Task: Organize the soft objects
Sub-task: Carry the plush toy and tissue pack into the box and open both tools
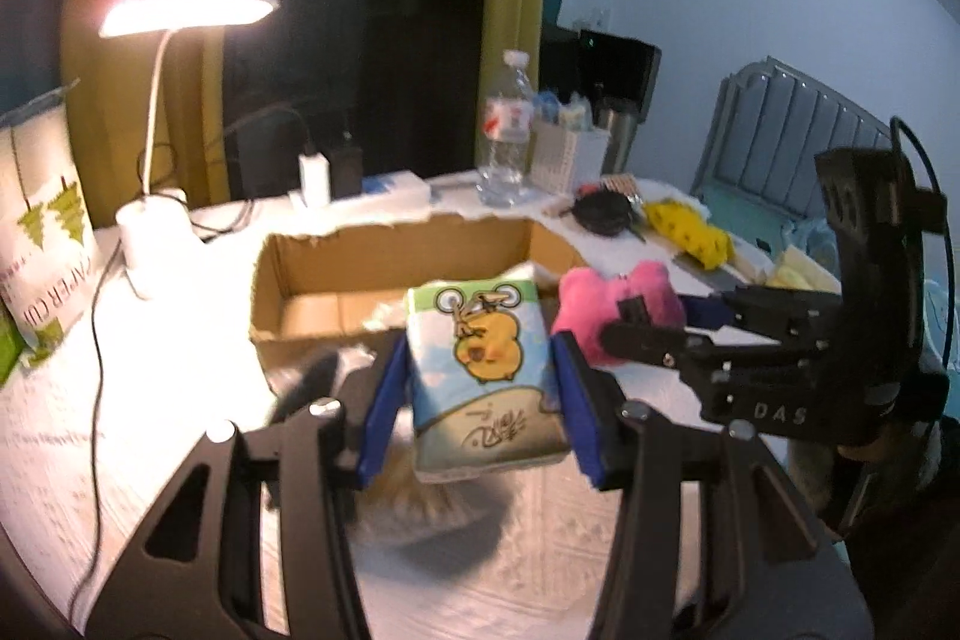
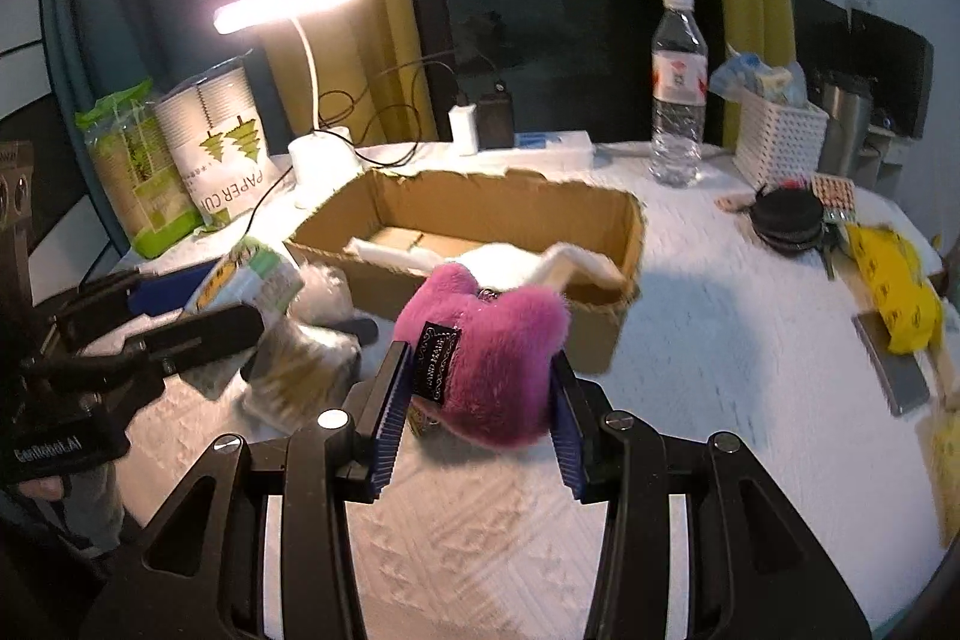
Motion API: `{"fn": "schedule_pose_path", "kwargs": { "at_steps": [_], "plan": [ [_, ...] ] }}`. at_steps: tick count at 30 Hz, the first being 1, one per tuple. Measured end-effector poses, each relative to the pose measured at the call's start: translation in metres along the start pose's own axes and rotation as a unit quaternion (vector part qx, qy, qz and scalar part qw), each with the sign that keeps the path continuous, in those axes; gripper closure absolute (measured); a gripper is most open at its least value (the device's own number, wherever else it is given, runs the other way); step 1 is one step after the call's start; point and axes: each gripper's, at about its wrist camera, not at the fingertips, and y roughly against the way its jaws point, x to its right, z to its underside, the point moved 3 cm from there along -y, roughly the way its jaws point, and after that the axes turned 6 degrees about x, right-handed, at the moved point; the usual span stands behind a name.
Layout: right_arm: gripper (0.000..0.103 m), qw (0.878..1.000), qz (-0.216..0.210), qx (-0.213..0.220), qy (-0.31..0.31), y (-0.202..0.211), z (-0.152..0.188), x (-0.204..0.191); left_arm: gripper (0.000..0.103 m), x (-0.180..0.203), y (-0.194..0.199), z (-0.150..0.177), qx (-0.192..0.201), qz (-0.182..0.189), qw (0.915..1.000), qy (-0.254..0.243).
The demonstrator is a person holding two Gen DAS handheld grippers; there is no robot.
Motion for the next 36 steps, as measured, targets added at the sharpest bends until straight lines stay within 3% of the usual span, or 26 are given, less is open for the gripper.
{"fn": "schedule_pose_path", "kwargs": {
  "at_steps": [13, 17, 24, 30, 36],
  "plan": [
    [0.058, 1.000, -0.024, 0.015, 0.005, -0.039, -0.041, -0.021, 0.053, -0.059, -0.036, -0.028, -0.007, -0.030, 0.9995, -0.003],
    [0.058, 1.000, -0.022, 0.003, 0.005, -0.061, -0.048, -0.020, 0.053, -0.068, -0.055, -0.035, -0.008, -0.043, 0.9989, -0.013],
    [0.058, 0.999, -0.012, -0.029, -0.020, -0.102, -0.056, -0.011, 0.053, -0.104, -0.095, -0.038, -0.033, -0.060, 0.9974, 0.022],
    [0.058, 0.998, 0.006, -0.045, -0.044, -0.133, -0.058, -0.002, 0.053, -0.113, -0.128, -0.029, -0.065, -0.046, 0.9965, 0.025],
    [0.058, 0.996, 0.022, -0.065, -0.055, -0.159, -0.053, -0.003, 0.052, -0.117, -0.135, -0.021, -0.079, -0.027, 0.9954, 0.047]
  ]
}}
